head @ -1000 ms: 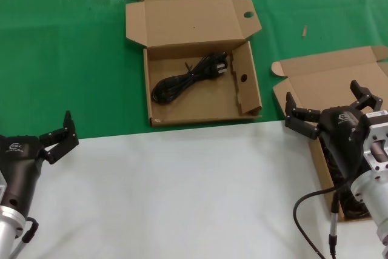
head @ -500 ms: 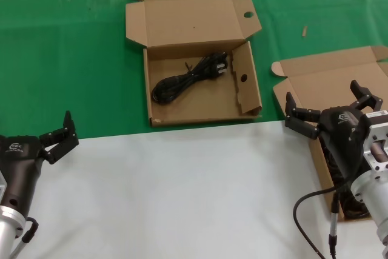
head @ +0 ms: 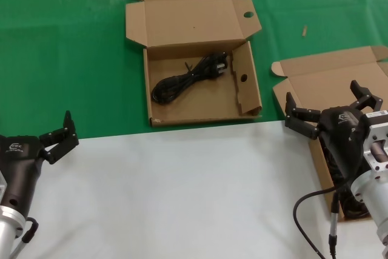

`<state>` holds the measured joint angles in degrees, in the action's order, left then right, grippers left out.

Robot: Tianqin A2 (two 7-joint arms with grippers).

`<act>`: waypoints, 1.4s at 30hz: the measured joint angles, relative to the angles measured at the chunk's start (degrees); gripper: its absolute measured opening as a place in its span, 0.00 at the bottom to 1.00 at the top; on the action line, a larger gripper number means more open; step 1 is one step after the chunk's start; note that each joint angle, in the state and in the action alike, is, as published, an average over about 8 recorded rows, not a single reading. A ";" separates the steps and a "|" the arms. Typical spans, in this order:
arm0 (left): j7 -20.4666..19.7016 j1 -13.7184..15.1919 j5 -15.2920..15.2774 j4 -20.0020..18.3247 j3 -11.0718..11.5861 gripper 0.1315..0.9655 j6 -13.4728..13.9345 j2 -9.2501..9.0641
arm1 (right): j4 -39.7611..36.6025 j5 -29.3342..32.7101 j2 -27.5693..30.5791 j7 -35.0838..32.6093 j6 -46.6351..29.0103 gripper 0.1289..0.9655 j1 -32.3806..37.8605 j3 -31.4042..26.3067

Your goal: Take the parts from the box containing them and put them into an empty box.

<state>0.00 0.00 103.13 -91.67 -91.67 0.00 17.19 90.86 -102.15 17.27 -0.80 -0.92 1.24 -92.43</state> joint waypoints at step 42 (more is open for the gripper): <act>0.00 0.00 0.00 0.00 0.00 1.00 0.00 0.00 | 0.00 0.00 0.00 0.00 0.00 1.00 0.00 0.00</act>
<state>0.00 0.00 103.13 -91.67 -91.67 0.00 17.19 90.86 -102.15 17.27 -0.80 -0.92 1.24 -92.43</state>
